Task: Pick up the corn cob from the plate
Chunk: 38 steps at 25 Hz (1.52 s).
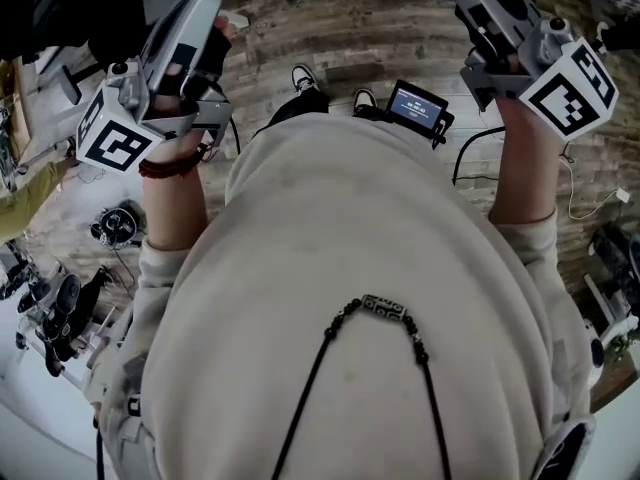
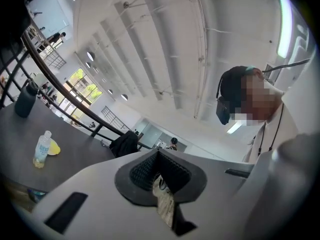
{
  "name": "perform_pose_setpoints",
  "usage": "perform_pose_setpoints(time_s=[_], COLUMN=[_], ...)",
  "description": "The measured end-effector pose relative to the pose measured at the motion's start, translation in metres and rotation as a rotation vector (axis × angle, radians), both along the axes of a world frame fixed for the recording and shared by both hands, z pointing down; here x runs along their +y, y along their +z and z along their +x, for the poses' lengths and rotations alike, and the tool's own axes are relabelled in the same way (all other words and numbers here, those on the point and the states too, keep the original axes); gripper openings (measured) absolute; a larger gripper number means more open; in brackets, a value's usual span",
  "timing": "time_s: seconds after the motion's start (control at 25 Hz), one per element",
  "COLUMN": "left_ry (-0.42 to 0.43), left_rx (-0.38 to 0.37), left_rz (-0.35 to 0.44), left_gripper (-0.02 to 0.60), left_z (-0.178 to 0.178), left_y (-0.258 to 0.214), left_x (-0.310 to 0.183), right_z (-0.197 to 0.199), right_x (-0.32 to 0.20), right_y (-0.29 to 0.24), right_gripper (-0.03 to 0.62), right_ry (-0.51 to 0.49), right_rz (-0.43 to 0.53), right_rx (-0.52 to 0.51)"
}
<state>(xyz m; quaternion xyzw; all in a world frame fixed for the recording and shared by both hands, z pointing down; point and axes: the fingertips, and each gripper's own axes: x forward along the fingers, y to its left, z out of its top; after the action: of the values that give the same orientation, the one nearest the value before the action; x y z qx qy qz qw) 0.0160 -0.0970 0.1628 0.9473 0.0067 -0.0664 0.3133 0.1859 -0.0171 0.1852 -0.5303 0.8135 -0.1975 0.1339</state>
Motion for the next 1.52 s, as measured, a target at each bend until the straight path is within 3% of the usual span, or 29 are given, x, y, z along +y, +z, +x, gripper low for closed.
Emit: perform_pose_setpoints(time_s=[0.16, 0.32, 0.52, 0.64, 0.8, 0.96, 1.32, 1.52], left_ry=[0.016, 0.026, 0.149, 0.178, 0.147, 0.033, 0.0, -0.019], left_rx=[0.026, 0.007, 0.005, -0.02, -0.041, -0.075, -0.088, -0.135], left_rz=[-0.03, 0.051, 0.189, 0.227, 0.203, 0.27, 0.335, 0.358], left_gripper=[0.0, 0.0, 0.0, 0.0, 0.0, -0.001, 0.0, 0.0], left_z=[-0.021, -0.02, -0.003, -0.008, -0.039, -0.058, -0.084, -0.099], left_y=[0.018, 0.026, 0.018, 0.018, 0.035, 0.036, 0.025, 0.041], left_x=[-0.004, 0.017, 0.079, 0.099, 0.061, 0.025, 0.039, 0.042], right_z=[-0.022, -0.02, -0.008, -0.014, -0.044, -0.062, -0.077, -0.075], right_x=[-0.001, 0.029, 0.073, 0.086, 0.046, 0.019, 0.017, 0.003], right_y=[0.008, 0.021, -0.001, -0.01, -0.006, -0.016, -0.032, -0.029], right_gripper=[0.017, 0.017, 0.017, 0.017, 0.017, 0.017, 0.017, 0.016], right_ry=[0.026, 0.044, 0.083, 0.093, 0.07, 0.063, 0.034, 0.049], right_rz=[-0.068, -0.071, -0.036, -0.024, -0.038, -0.033, -0.031, -0.025], right_rx=[0.037, 0.068, 0.115, 0.134, 0.154, 0.16, 0.157, 0.118])
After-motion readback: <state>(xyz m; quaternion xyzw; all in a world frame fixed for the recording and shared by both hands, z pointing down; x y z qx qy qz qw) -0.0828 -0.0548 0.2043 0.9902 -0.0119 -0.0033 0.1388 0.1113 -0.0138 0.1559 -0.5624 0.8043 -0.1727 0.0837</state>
